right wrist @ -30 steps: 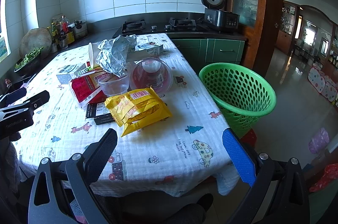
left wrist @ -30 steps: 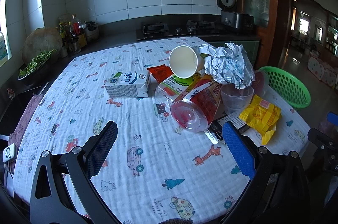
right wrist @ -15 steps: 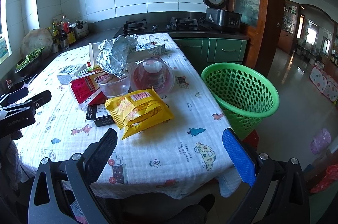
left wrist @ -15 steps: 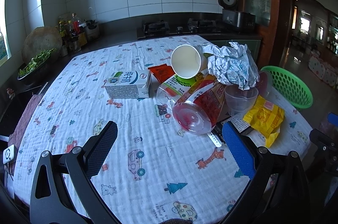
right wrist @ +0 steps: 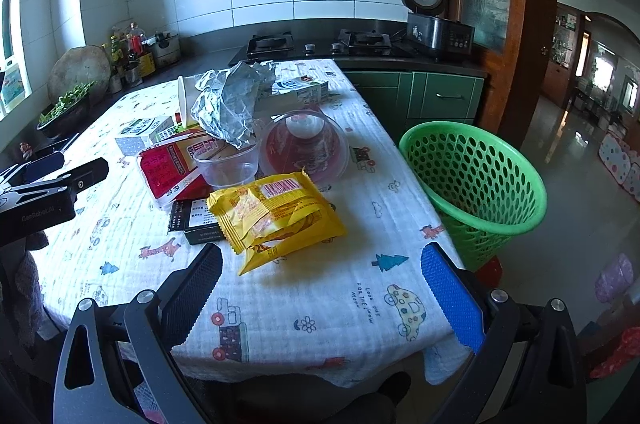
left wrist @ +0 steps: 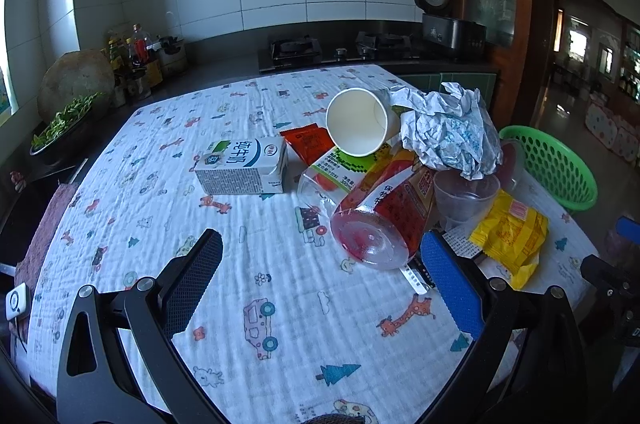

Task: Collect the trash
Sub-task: 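Grasp the yellow snack bag with the right gripper while the left grasps the foil wrapper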

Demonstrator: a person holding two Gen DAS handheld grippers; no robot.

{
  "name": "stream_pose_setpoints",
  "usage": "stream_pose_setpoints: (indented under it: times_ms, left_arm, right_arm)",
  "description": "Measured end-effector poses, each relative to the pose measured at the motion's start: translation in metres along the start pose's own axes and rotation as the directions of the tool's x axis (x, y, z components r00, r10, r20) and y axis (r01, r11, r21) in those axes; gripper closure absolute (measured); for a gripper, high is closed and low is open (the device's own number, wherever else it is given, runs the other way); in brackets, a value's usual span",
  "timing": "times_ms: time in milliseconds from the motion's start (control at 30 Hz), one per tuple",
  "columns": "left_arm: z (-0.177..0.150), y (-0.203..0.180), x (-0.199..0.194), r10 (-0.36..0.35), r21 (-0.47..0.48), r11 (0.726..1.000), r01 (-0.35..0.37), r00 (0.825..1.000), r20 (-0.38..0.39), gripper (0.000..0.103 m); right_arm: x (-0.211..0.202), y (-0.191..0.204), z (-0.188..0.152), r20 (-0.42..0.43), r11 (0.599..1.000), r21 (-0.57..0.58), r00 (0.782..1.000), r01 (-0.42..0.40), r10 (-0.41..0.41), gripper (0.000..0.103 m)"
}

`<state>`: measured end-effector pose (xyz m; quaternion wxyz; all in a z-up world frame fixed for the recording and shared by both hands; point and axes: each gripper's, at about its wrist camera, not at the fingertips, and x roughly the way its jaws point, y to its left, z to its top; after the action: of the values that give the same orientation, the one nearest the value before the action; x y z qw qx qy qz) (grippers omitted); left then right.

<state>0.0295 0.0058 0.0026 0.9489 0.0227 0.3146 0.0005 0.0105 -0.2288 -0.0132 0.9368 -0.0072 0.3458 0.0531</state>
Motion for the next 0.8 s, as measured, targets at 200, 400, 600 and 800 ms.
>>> stream_pose_setpoints:
  times_ms: [200, 400, 600, 800]
  left_arm:
    - [0.012, 0.003, 0.007, -0.006, 0.011, 1.000, 0.006, 1.000, 0.001, 0.005]
    - [0.025, 0.006, 0.014, -0.014, 0.025, 1.000, 0.014, 1.000, 0.004, 0.005]
    - [0.033, 0.010, 0.022, -0.036, 0.029, 0.999, 0.036, 0.999, -0.004, 0.005]
    - [0.036, 0.014, 0.031, -0.088, 0.011, 0.996, 0.089, 0.995, -0.035, 0.006]
  right_arm:
    - [0.013, 0.002, 0.007, -0.022, 0.999, -0.026, 0.999, -0.036, 0.035, 0.007]
    - [0.033, 0.000, 0.015, -0.061, 0.995, -0.047, 0.995, -0.085, 0.082, 0.007]
    - [0.056, 0.006, 0.021, -0.098, 0.987, -0.079, 0.986, -0.141, 0.133, 0.007]
    - [0.081, 0.001, 0.028, -0.140, 0.979, -0.047, 0.972, -0.198, 0.190, 0.007]
